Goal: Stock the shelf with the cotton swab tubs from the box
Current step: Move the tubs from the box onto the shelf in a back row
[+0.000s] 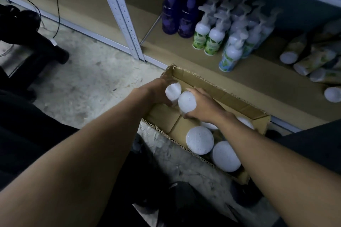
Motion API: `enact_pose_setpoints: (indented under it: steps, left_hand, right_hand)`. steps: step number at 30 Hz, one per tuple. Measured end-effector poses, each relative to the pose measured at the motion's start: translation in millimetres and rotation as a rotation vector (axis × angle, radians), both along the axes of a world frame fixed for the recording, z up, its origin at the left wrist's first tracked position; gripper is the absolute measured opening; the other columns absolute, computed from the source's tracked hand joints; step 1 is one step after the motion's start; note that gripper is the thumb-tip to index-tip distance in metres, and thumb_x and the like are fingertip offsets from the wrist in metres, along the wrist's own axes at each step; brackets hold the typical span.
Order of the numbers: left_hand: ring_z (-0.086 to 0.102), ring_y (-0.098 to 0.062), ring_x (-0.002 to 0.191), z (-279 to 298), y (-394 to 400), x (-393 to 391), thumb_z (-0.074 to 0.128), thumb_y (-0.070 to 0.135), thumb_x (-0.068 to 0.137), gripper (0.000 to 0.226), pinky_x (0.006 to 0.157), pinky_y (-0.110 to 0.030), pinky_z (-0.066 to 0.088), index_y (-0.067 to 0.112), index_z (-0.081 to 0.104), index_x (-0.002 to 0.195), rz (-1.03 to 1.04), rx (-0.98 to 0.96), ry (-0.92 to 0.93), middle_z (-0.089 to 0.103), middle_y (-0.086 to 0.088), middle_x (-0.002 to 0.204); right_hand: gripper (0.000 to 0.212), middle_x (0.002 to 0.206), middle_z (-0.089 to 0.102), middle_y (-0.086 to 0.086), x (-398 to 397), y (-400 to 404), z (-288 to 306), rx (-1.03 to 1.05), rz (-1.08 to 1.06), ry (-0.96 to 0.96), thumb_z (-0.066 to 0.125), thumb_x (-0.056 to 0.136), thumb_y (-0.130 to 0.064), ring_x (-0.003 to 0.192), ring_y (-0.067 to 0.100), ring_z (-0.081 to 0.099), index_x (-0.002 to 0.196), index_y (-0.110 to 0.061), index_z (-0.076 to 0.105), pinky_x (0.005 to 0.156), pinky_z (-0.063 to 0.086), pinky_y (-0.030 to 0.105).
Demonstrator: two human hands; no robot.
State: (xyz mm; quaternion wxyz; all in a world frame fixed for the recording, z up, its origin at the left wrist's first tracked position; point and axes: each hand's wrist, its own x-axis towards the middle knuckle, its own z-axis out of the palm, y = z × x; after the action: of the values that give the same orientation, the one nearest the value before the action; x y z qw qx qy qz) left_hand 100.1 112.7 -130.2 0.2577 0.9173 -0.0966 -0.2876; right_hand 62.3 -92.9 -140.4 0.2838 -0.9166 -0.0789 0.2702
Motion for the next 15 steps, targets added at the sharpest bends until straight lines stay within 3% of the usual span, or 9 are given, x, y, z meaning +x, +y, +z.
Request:
enact_pose_setpoints:
  steps: [2,6,10,15]
  left_hand:
    - [0.030,-0.025,0.146,-10.0,1.7,3.0,0.091,0.020,0.066,0.100,0.118,-0.034,0.027,0.011,0.038,0.150,-0.046,0.056,-0.003,0.029,-0.011,0.159]
    - [0.023,-0.031,0.147,-23.8,6.8,7.5,0.091,0.031,0.064,0.109,0.119,-0.040,0.025,0.019,0.030,0.154,-0.072,0.091,-0.054,0.021,-0.007,0.163]
    - [0.022,-0.031,0.145,-28.7,5.8,9.2,0.089,0.034,0.065,0.111,0.117,-0.039,0.029,0.021,0.026,0.156,-0.103,0.146,-0.093,0.023,-0.004,0.162]
    - [0.033,-0.031,0.138,-31.2,2.0,10.9,0.087,0.035,0.064,0.103,0.109,-0.044,0.040,0.022,0.035,0.152,-0.084,0.179,-0.149,0.035,-0.004,0.156]
  right_hand:
    - [0.110,0.159,0.023,-0.005,1.7,-0.5,-4.5,-0.016,0.004,0.005,0.092,0.064,-0.035,0.144,0.020,0.030,0.154,-0.026,0.030,0.112,0.033,0.035]
    - [0.112,0.161,0.020,-0.005,4.7,-0.7,-12.2,-0.035,0.007,0.002,0.092,0.065,-0.033,0.144,0.022,0.030,0.155,-0.025,0.027,0.111,0.035,0.036]
    - [0.111,0.161,0.020,-0.002,5.1,1.6,-18.4,-0.043,0.014,-0.017,0.091,0.068,-0.030,0.145,0.022,0.028,0.157,-0.023,0.025,0.113,0.033,0.036]
    - [0.104,0.158,0.026,-0.003,7.0,-1.6,-20.0,-0.055,0.014,-0.054,0.088,0.071,-0.028,0.142,0.021,0.034,0.156,-0.023,0.029,0.110,0.034,0.032]
